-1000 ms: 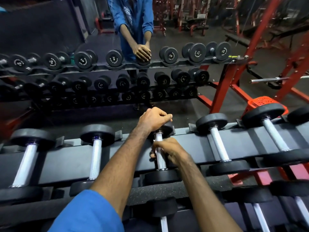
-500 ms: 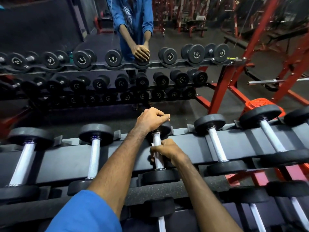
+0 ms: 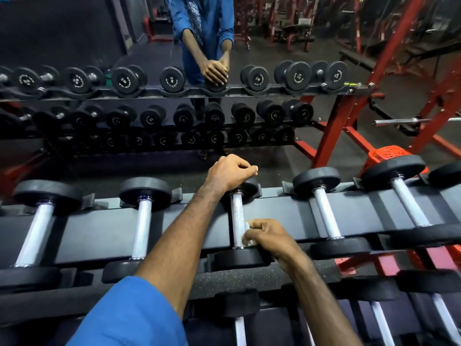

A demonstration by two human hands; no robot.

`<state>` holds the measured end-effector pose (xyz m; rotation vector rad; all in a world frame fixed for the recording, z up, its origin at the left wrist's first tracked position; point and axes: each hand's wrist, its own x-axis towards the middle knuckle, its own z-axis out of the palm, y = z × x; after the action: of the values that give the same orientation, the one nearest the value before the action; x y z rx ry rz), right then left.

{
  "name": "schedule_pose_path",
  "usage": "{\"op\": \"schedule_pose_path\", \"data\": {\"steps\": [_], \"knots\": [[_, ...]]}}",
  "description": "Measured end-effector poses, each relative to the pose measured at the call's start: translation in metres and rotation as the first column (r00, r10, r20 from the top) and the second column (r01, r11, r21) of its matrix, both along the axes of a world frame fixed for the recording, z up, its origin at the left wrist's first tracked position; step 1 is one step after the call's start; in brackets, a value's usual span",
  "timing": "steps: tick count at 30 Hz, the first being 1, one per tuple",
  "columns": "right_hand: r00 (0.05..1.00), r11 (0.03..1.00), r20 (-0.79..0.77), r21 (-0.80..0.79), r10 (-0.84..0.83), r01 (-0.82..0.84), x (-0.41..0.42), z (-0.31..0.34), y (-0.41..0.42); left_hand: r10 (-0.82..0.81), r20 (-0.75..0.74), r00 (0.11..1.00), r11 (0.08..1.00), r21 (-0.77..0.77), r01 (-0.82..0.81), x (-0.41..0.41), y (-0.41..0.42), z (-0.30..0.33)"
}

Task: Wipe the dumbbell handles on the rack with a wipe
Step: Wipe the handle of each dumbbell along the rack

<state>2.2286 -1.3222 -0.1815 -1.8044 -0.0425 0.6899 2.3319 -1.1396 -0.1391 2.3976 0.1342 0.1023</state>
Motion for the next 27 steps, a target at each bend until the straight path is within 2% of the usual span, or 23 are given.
{"op": "schedule_pose_path", "data": {"steps": [3, 7, 13, 18, 20, 23, 27], "knots": [[0.995, 0.997, 0.073, 0.041, -0.07, 0.067, 0.01, -0.003, 0.001, 0.007, -0.006, 1.0, 1.0, 0.012, -0.007, 0.0, -0.002, 0.001], [0.979, 0.995, 0.186, -0.038, -0.083, 0.091, -0.005, -0.003, -0.005, 0.024, -0.008, 1.0, 1.0, -0.011, -0.024, -0.001, 0.001, 0.0], [0.912, 0.967, 0.348, -0.046, -0.218, 0.249, -0.001, 0.011, 0.01, 0.027, -0.028, 0.999, 1.0, 0.003, -0.027, -0.003, -0.004, 0.005], [0.922, 0.923, 0.388, -0.358, 0.012, 0.139, -0.019, 0.013, 0.003, 0.036, -0.022, 0.999, 0.999, -0.011, -0.036, -0.004, -0.002, 0.005], [0.892, 0.913, 0.452, -0.36, -0.007, 0.19, -0.018, 0.015, 0.009, 0.029, -0.023, 0.999, 1.0, -0.01, -0.03, -0.004, -0.004, 0.005], [0.772, 0.917, 0.636, -0.308, -0.001, 0.255, 0.005, 0.021, 0.028, 0.02, -0.027, 0.999, 1.0, -0.022, -0.021, -0.004, -0.004, 0.006], [0.679, 0.914, 0.695, -0.396, 0.235, 0.088, 0.009, 0.013, 0.024, 0.024, -0.021, 0.999, 0.999, -0.046, -0.025, -0.004, 0.001, 0.004]]}}
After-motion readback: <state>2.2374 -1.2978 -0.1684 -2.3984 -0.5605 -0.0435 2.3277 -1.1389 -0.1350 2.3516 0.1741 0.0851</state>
